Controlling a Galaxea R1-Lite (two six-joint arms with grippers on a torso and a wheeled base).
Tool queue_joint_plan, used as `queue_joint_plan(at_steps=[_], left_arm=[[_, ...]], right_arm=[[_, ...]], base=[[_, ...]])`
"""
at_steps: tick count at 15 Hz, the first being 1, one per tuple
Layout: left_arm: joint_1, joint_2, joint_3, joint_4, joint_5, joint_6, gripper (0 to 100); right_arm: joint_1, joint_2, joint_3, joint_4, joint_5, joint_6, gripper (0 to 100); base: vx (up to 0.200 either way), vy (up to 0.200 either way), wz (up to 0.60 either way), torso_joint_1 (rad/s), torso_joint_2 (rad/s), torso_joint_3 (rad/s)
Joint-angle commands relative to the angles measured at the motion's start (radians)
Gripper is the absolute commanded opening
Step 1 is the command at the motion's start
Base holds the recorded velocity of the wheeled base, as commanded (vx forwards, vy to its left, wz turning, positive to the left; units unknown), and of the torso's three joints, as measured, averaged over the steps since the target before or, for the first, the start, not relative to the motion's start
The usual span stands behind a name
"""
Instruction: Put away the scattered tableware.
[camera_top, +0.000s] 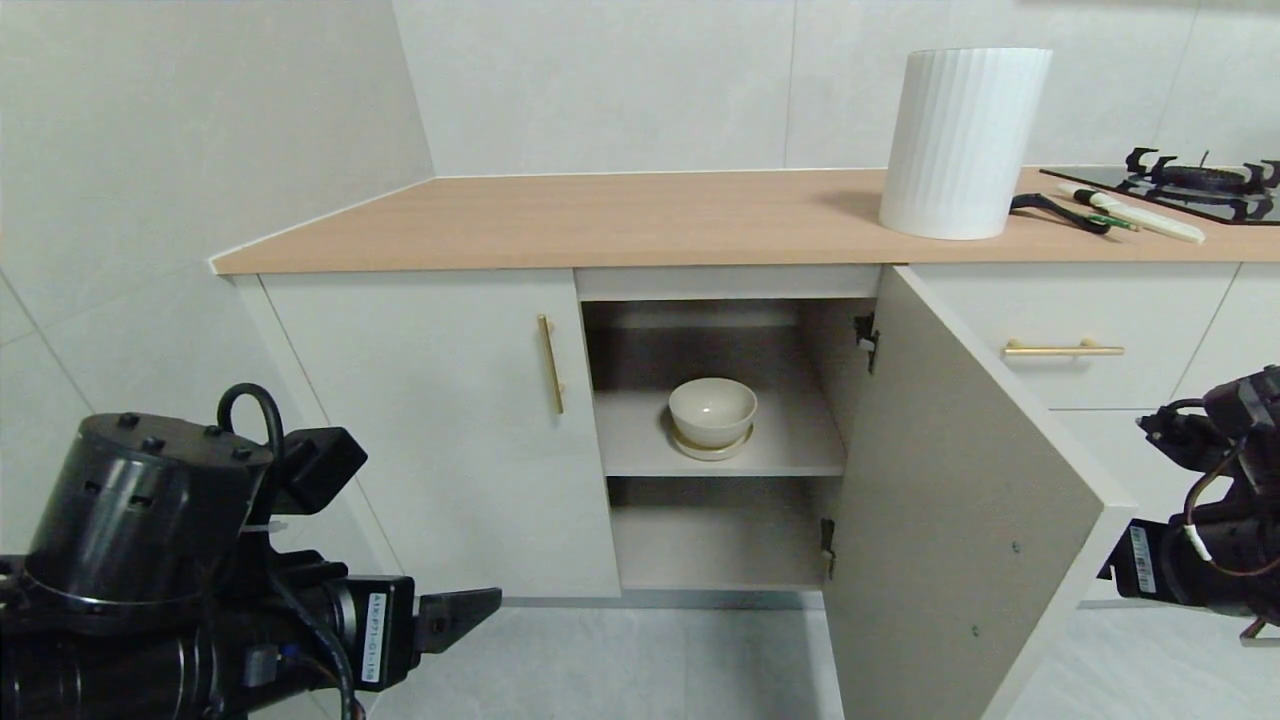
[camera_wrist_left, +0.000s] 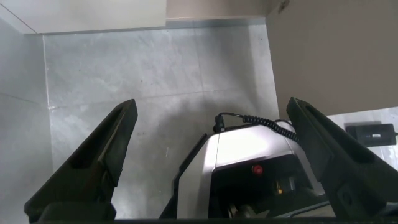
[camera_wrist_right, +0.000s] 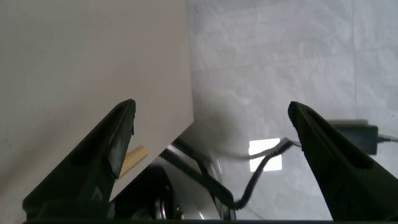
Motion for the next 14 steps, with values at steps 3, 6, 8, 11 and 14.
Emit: queue_joint_plan(at_steps=[3,6,8,11,14], left_arm=[[-0.001,0.002,0.000,0.000,0.002,0.001,100],[-0.001,0.000,0.001,0.000,0.002,0.001,100],[-0.001,0.002,0.004,0.000,0.002,0.003,100],[-0.001,0.002,0.004,0.000,0.002,0.003,100],[-0.001,0.002,0.004,0.000,0.002,0.003,100]], right_arm=[[0.026,0.015,0.007,-0.028,0.000,0.041,100],[0.035,0.026,0.007,-0.038,0.001,0.047,100],[0.049,0.047,0.015,-0.083,0.000,0.092,100],[0.080,0.087,0.046,-0.207,-0.002,0.147,100],[0.176,0.097,0.058,-0.273,0.001,0.230,100]], base=[[-0.133,0.000,0.00,0.006,0.00,-0.002],[0.000,0.000,0.00,0.000,0.00,0.000],[0.000,0.000,0.00,0.000,0.00,0.000],[0.000,0.000,0.00,0.000,0.00,0.000],[0.000,0.000,0.00,0.000,0.00,0.000]])
